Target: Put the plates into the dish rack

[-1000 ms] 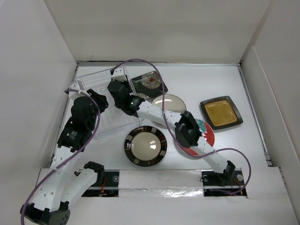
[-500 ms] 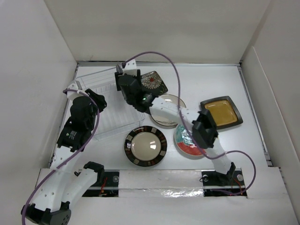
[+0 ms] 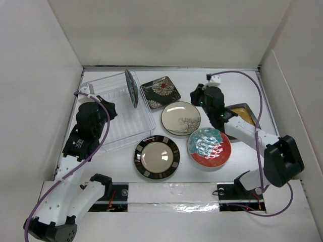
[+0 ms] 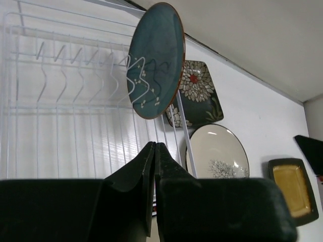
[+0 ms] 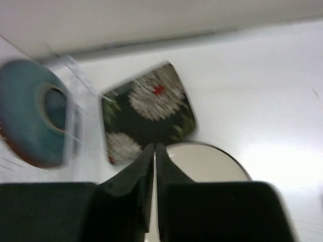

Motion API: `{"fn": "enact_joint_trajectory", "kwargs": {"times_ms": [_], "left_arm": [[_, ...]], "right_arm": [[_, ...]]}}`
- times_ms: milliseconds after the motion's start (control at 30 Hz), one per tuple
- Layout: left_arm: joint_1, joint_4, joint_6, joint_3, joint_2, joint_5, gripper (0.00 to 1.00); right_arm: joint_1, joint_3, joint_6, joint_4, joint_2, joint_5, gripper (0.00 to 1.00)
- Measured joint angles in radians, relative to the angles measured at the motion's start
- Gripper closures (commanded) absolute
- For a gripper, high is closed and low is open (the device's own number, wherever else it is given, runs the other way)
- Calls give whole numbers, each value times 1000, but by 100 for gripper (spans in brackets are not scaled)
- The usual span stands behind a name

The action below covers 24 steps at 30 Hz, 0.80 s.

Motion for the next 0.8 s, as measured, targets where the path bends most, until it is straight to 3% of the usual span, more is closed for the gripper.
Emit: {"fn": "enact_joint_trajectory", "kwargs": {"times_ms": [33, 100, 167, 300, 467, 633, 800], "left_arm": [[0, 7, 9, -3, 0, 17, 99], [0, 22, 26, -11, 0, 41, 88], [0, 29, 37, -17, 2, 60, 83], [0, 46, 49, -17, 17, 94, 72], [0, 51, 60, -18, 36, 119, 72], [0, 55, 66, -32, 35, 124, 72], [0, 55, 70, -32, 30, 124, 72]], "right_arm": [[-50, -58, 7, -1, -8, -48, 45], [-145, -166, 27, -16, -14, -160, 31], [-227, -241, 38, -39, -4, -259, 23], [-296, -283, 53, -55, 52, -392, 23], [-353, -288, 85, 2, 117, -494, 30], [-378, -257, 100, 32, 229, -557, 31], [-372, -251, 122, 69, 280, -633, 41]]}}
